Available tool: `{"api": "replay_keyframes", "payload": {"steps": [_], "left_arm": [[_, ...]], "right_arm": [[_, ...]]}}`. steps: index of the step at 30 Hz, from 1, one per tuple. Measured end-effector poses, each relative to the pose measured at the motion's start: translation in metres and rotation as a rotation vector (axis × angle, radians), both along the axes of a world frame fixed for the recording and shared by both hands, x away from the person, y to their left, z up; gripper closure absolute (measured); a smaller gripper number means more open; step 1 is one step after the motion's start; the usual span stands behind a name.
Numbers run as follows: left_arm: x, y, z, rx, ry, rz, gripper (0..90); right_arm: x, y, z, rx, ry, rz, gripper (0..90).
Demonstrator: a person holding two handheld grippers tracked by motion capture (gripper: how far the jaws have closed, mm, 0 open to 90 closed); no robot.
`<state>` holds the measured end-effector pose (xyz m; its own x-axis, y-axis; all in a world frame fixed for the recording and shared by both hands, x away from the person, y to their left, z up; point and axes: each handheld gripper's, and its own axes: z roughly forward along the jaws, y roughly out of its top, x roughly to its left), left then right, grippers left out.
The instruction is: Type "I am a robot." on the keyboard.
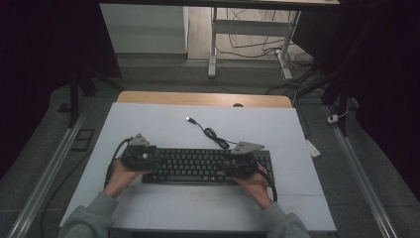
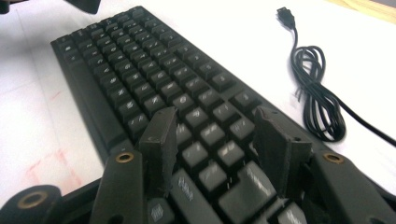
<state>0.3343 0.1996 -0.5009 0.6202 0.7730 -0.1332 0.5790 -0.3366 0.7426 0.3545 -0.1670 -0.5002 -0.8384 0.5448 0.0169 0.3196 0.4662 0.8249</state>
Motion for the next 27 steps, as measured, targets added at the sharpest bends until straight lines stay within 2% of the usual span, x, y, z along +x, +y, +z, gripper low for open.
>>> {"api": "replay_keyframes", "payload": {"steps": [7, 11, 27], "left_arm": [[-0.001, 0.001, 0.001, -0.004, -0.004, 0.003, 34.4], [-0.001, 0.002, 0.001, -0.004, -0.003, 0.004, 34.4], [-0.003, 0.0, 0.005, -0.01, -0.019, -0.01, 34.4]], "right_arm": [[-0.007, -0.022, 0.004, 0.031, -0.014, -0.015, 48.8], [-0.01, -0.029, 0.005, 0.029, -0.016, -0.024, 48.5], [-0.011, -0.03, 0.002, 0.014, -0.017, -0.017, 48.4]]}}
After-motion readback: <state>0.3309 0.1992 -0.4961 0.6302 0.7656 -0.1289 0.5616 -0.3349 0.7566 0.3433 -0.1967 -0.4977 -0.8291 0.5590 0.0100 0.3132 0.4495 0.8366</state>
